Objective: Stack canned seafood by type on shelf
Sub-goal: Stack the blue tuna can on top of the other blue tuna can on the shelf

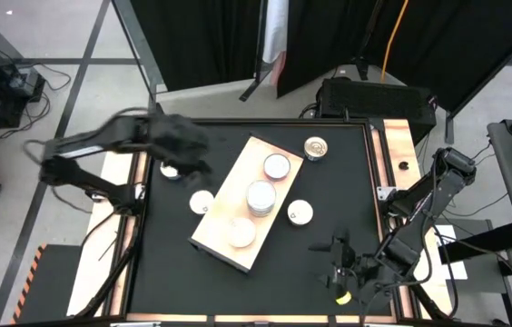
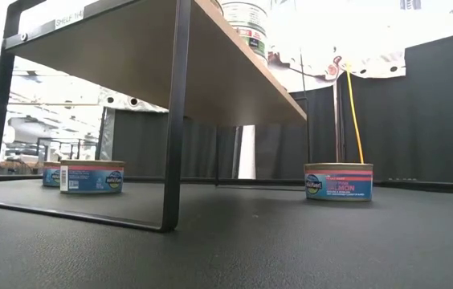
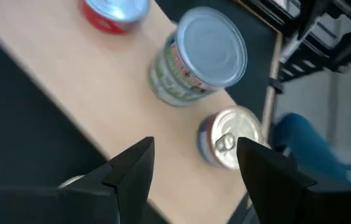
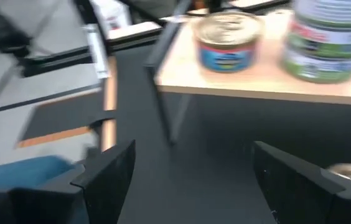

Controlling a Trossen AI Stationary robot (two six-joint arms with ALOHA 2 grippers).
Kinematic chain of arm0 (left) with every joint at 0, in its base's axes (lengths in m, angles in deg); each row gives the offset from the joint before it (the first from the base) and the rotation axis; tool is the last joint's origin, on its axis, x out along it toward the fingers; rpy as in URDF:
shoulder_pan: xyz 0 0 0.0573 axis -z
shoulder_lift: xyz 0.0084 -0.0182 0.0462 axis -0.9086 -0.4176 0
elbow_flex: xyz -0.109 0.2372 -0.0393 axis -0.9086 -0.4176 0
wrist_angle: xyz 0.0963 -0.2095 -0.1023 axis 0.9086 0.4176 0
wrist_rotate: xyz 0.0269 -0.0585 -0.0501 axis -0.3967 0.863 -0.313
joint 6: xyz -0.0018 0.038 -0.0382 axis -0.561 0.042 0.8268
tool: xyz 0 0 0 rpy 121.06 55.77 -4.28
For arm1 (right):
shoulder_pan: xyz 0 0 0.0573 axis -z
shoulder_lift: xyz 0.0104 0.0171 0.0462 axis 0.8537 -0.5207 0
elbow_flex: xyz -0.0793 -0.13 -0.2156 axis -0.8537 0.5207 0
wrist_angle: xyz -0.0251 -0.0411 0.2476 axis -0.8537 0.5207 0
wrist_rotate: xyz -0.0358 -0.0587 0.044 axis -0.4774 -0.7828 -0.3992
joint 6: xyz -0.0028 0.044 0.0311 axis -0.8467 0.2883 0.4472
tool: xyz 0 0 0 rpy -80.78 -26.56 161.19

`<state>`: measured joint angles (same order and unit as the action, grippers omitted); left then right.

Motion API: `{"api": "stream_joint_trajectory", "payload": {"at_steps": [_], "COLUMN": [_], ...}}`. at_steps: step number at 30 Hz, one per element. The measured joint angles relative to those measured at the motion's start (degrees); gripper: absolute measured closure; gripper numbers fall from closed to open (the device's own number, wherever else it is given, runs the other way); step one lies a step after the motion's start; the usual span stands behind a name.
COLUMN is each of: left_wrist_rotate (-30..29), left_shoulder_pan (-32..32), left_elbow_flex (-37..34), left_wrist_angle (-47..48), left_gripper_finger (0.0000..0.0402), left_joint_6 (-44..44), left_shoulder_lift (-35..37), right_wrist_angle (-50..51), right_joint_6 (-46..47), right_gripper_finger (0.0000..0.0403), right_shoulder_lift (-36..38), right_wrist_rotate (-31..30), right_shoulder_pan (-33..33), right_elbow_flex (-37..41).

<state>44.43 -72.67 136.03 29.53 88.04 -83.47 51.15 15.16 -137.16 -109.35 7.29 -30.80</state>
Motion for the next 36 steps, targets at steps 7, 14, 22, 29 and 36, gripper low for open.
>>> {"api": "stream_joint_trajectory", "payload": {"at_steps": [7,14,22,29,36], "left_wrist_rotate": [-23.4,-39.8,-57.1,-68.1,-73.8], "left_shoulder_pan": [15.4,28.0,37.0,44.5,50.3], "left_elbow_flex": [-5.5,-18.8,-27.6,-28.5,-28.5], "left_wrist_angle": [-0.2,-6.2,-7.9,-9.5,-8.8], "left_gripper_finger": [0.0171,0.0171,0.0171,0.0171,0.0171], "left_joint_6": [0.2,2.3,12.6,13.5,16.8], "left_shoulder_lift": [12.8,17.8,19.1,19.2,17.6], "right_wrist_angle": [7.9,18.8,32.1,34.6,37.5], "right_joint_6": [7.8,6.0,7.2,3.6,-8.7], "right_gripper_finger": [0.009,0.009,0.0091,0.0143,0.023], "right_shoulder_lift": [0.0,0.0,0.5,0.6,0.6], "right_wrist_rotate": [-2.3,6.2,13.0,12.9,16.4], "right_shoulder_pan": [3.5,11.7,13.1,14.7,20.8], "right_elbow_flex": [0.0,0.0,0.0,0.0,0.0]}}
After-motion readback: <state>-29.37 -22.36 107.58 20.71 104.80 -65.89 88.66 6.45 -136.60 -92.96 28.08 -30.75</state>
